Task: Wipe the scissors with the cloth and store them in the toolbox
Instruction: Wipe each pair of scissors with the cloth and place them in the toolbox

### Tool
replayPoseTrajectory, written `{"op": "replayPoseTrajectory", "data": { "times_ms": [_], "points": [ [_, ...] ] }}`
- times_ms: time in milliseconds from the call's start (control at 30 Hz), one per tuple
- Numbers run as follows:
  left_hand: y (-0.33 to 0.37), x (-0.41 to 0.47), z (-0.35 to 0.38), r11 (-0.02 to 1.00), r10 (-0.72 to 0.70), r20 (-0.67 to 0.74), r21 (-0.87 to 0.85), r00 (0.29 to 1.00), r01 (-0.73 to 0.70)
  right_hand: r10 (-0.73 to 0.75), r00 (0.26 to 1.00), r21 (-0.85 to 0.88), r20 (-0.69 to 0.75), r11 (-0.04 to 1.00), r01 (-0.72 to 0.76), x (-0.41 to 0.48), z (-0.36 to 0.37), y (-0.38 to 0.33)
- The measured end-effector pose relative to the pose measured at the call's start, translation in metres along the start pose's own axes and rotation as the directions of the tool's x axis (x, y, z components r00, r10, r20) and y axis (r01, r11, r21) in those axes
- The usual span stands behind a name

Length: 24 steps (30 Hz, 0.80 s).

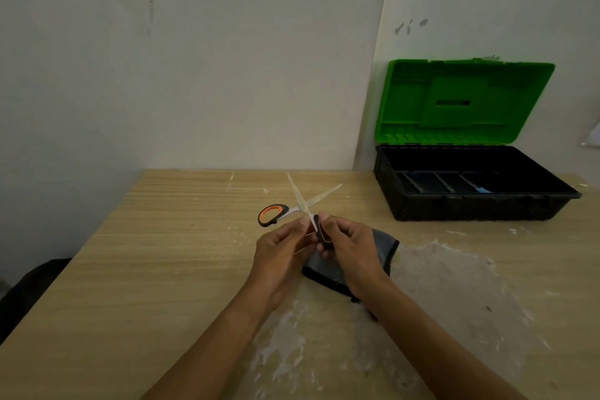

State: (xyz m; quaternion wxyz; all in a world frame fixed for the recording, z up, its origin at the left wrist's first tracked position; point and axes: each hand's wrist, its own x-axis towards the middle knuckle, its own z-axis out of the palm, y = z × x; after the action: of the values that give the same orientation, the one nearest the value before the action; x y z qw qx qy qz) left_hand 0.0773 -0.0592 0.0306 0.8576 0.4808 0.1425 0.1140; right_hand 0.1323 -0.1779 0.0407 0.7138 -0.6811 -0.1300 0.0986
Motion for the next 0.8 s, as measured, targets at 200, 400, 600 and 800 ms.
{"op": "replayPoseTrajectory", "data": {
  "times_ms": [200,400,600,800],
  "points": [
    [0.002,-0.001,0.001,0.999,-0.005,-0.088,0.033,0.996,0.008,-0.059,0.994,-0.204,0.097,0.976,0.078,-0.001,-0.002,0.003],
    [0.010,0.008,-0.009,0.993,0.011,-0.219,0.118,0.976,0.016,-0.153,0.987,-0.960,-0.052,0.279,-0.007,0.038,-0.101,-0.019],
    [0.004,0.011,-0.008,0.965,0.081,-0.238,0.263,0.968,-0.016,0.347,0.938,-0.980,-0.022,0.176,-0.088,0.048,-0.117,-0.011],
    [0.022,0.014,-0.015,0.943,0.147,-0.268,0.328,0.952,-0.053,-0.302,0.942,-0.846,0.149,0.454,0.279,0.044,-0.114,-0.041]
  ]
}}
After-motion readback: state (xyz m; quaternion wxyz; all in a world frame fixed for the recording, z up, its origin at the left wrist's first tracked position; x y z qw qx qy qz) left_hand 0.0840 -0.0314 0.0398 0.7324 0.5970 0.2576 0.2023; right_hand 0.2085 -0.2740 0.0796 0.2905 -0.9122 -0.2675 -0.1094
